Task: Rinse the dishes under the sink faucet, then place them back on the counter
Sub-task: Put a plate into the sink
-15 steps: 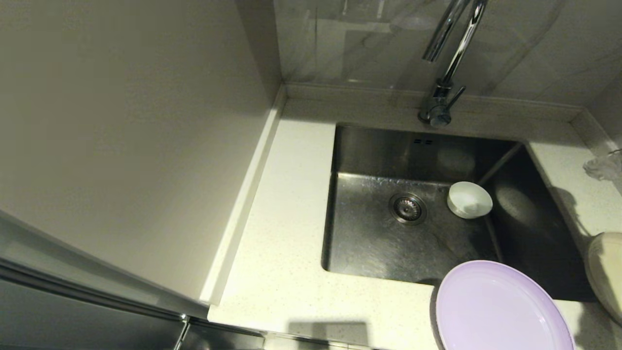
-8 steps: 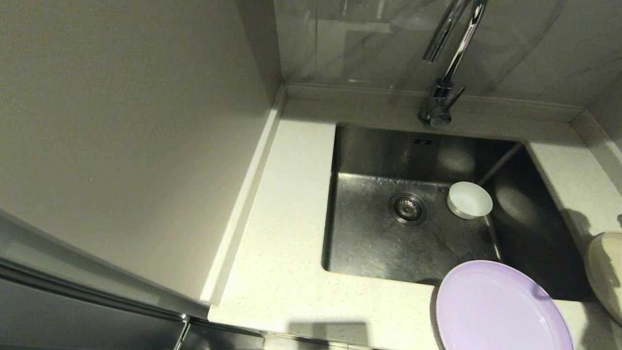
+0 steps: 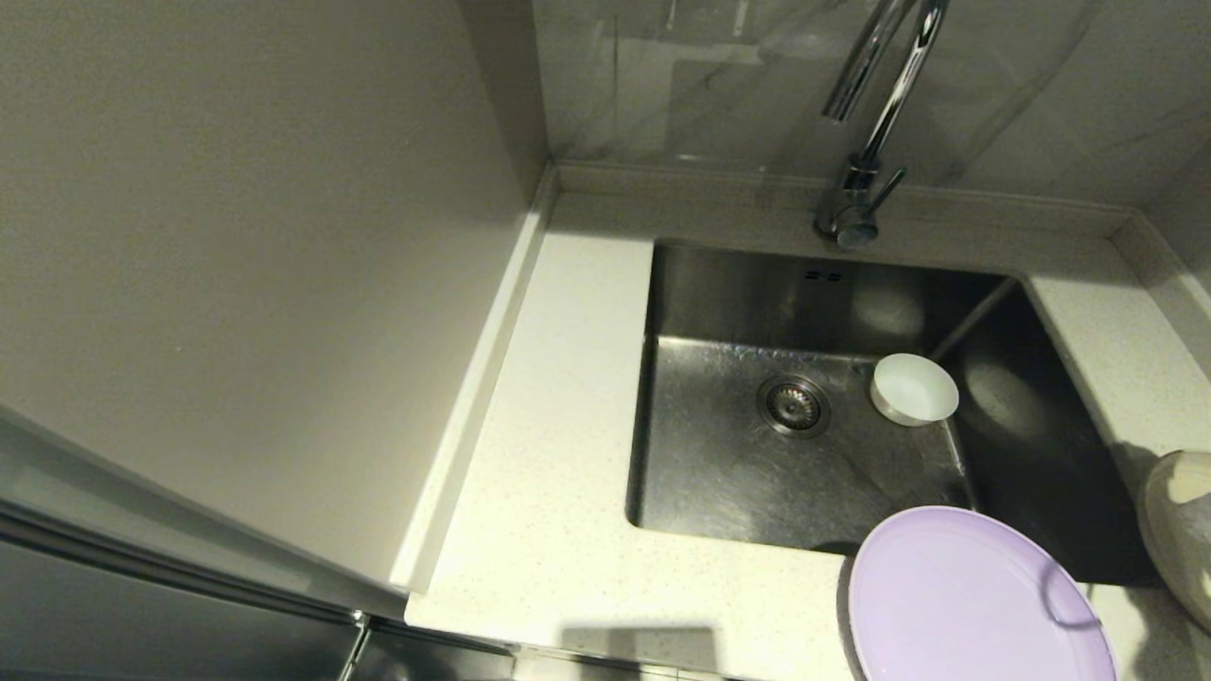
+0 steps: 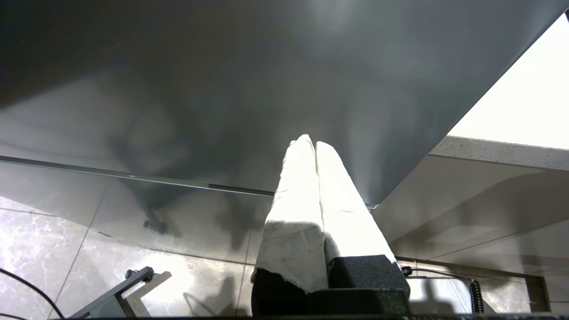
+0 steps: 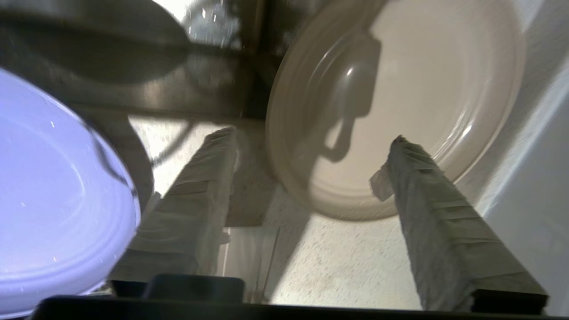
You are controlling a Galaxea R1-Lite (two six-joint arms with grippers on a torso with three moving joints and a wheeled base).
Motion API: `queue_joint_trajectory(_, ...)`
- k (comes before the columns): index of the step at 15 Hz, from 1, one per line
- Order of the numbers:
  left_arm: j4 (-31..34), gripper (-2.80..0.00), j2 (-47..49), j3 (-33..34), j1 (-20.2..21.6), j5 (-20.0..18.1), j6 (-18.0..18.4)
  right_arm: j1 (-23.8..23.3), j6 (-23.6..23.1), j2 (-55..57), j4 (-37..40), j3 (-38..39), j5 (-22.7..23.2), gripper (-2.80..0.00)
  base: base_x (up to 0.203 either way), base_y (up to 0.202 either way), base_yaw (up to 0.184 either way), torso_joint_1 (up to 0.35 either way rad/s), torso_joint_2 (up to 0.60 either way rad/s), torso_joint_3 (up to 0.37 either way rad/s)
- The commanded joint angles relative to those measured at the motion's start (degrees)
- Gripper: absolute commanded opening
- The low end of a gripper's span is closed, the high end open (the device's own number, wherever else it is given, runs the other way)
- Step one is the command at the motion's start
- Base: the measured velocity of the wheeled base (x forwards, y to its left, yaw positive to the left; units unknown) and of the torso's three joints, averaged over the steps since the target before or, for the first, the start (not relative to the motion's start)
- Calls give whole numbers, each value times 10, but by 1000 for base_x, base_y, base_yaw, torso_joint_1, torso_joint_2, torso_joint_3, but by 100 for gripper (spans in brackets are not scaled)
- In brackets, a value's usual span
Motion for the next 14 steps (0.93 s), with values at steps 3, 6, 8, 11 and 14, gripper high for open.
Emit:
queue_joint_trajectory(3,0,-280,-2,0,0,0,0,-2,0,12,-12,45,0,0,0,0,0,0,0,0)
queue_joint_trajectory(6,0,-280,-2,0,0,0,-1,-1,-2,32,-105,78,0,0,0,0,0,0,0,0)
queue_joint_trajectory(8,0,-280,-2,0,0,0,-1,-1,-4,46,-159,98,0,0,0,0,0,0,0,0)
queue_joint_trajectory(11,0,-280,-2,0,0,0,-1,-2,-4,62,-185,100,0,0,0,0,0,0,0,0)
queue_joint_trajectory(14,0,-280,-2,0,0,0,0,-4,-5,76,-211,119,-2,0,0,0,0,0,0,0)
